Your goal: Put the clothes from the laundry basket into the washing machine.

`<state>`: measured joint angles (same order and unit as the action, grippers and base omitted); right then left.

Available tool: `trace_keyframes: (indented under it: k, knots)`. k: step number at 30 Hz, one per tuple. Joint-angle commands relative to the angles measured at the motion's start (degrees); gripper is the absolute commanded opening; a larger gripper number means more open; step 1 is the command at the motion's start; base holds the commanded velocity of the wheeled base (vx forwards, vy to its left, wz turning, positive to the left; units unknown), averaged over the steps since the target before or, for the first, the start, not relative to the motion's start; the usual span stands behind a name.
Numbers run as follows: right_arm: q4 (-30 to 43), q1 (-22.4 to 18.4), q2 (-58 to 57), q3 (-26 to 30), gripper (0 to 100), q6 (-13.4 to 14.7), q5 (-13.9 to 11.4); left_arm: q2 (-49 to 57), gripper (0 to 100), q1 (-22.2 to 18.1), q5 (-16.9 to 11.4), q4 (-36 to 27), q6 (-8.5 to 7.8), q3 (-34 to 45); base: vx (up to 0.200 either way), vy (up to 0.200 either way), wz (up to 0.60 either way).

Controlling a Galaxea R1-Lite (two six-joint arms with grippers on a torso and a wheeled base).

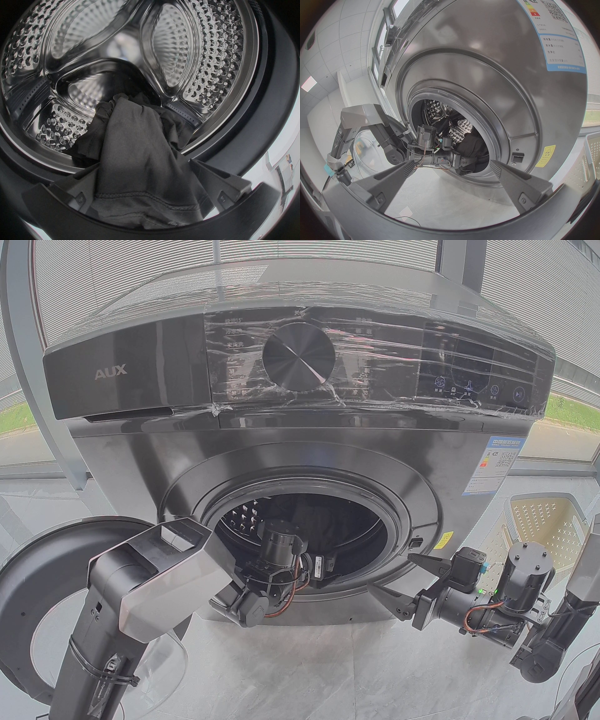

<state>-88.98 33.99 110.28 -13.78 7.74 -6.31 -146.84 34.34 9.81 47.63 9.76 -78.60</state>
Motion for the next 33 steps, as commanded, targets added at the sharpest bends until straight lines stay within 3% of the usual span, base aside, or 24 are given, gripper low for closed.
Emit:
trace_keyframes:
  k: [1, 9, 15, 17, 27, 33]
  knots:
    - [-0.5, 0.0, -0.1, 0.0, 100, 0.0, 0.0, -1.5, 0, -0.2, 0.0, 0.1, -0.10, -0.7, 0.000, 0.000, 0.00]
    - [-0.5, 0.0, -0.1, 0.0, 100, 0.0, 0.0, -2.1, 0, -0.3, 0.1, 0.4, -0.10, -1.3, 0.000, 0.000, 0.00]
    - [-0.5, 0.0, -0.1, 0.0, 100, 0.0, 0.0, -2.2, 0, -0.9, 1.4, 0.6, 0.52, -7.4, 0.000, 0.000, 0.00]
    - [-0.5, 0.0, -0.1, -0.1, 100, 0.0, 0.0, -3.5, 0, -2.6, 4.7, 2.1, 2.01, -14.2, 0.000, 0.000, 0.00]
    - [-0.5, 0.0, -0.5, -0.1, 100, 0.0, 0.0, -8.0, 0, -3.2, 7.9, 3.8, 1.66, -25.3, 0.000, 0.000, 0.00]
    - [-0.5, 0.0, -0.5, 0.0, 100, 0.0, 0.0, -8.7, 0, -3.2, 8.2, 3.7, 1.40, -26.0, 0.000, 0.000, 0.00]
